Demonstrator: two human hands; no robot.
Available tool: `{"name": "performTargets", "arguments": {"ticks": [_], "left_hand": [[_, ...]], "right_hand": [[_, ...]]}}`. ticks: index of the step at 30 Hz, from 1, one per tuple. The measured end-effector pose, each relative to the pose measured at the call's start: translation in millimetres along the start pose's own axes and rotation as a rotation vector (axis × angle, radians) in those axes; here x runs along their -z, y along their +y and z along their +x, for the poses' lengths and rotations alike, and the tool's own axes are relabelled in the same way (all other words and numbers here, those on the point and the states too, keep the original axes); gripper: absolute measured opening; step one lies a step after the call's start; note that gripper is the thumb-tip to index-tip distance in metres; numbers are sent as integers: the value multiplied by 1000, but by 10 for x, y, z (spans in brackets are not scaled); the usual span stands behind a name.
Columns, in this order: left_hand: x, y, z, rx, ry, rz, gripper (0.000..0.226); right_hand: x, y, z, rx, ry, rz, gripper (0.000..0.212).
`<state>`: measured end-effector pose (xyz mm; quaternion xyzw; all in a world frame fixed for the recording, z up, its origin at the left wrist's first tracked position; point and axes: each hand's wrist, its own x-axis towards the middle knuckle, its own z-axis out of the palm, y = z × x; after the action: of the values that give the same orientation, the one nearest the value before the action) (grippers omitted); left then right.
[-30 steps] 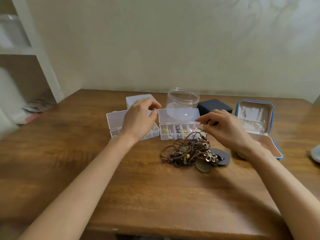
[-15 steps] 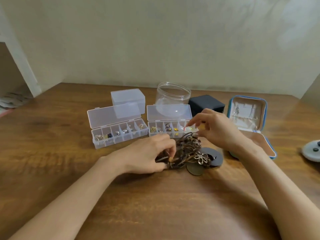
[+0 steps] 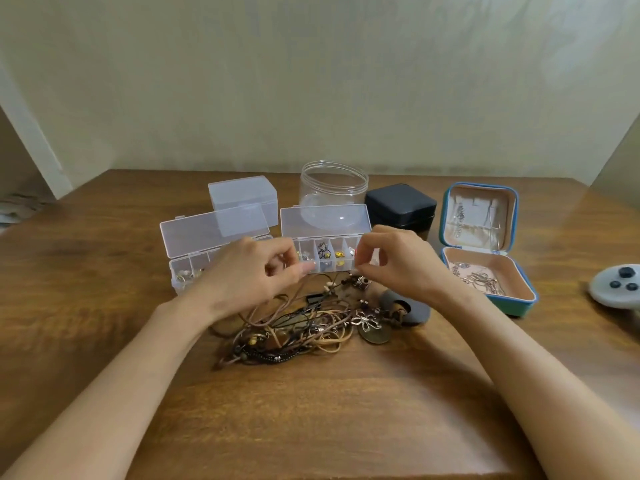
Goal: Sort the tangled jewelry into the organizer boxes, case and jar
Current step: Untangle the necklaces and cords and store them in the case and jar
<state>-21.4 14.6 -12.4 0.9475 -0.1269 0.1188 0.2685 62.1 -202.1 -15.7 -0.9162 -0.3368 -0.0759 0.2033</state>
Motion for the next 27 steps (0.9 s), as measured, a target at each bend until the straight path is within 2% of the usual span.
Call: {"name": "performTargets", "arguments": {"ticks": [2,4,6,10,12,14,16,18,22,24,27], "left_hand": [[-90,35,20,-32,-2,19,21],[-186,55,40,-66,-92,111,22],[-236,61,43,-63,-199,181,36],[-222,66,32,-15,-320,158,61],[-209,79,25,-14,-322,172,67],[-207,93,26,-14,-303,132,60],[-204,120,28,-27,-262,-29,33],[-162,165,23,1,-212,-290,11],[-51,194,16,48,-206,-675,18],[-36,196,12,37,-217,-727,19],[-47,189,23,58,-243,-663,14]], "right_hand": [[32,0,5,1,22,67,9],[24,-9,-1,25,-74,7,17],[-47,-38,-10,28,-168,-97,20],[-58,-51,3,28,-38,-54,6],[20,-42,-3,23,69,169,9],[86,-95,-34,11,121,496,7],[118,-182,-67,-1,150,781,9],[146,-222,-75,-17,202,1031,7],[245,-178,-45,-63,325,1464,17],[279,-153,-31,-55,375,1605,18],[346,-80,-7,-42,440,1802,15]]}}
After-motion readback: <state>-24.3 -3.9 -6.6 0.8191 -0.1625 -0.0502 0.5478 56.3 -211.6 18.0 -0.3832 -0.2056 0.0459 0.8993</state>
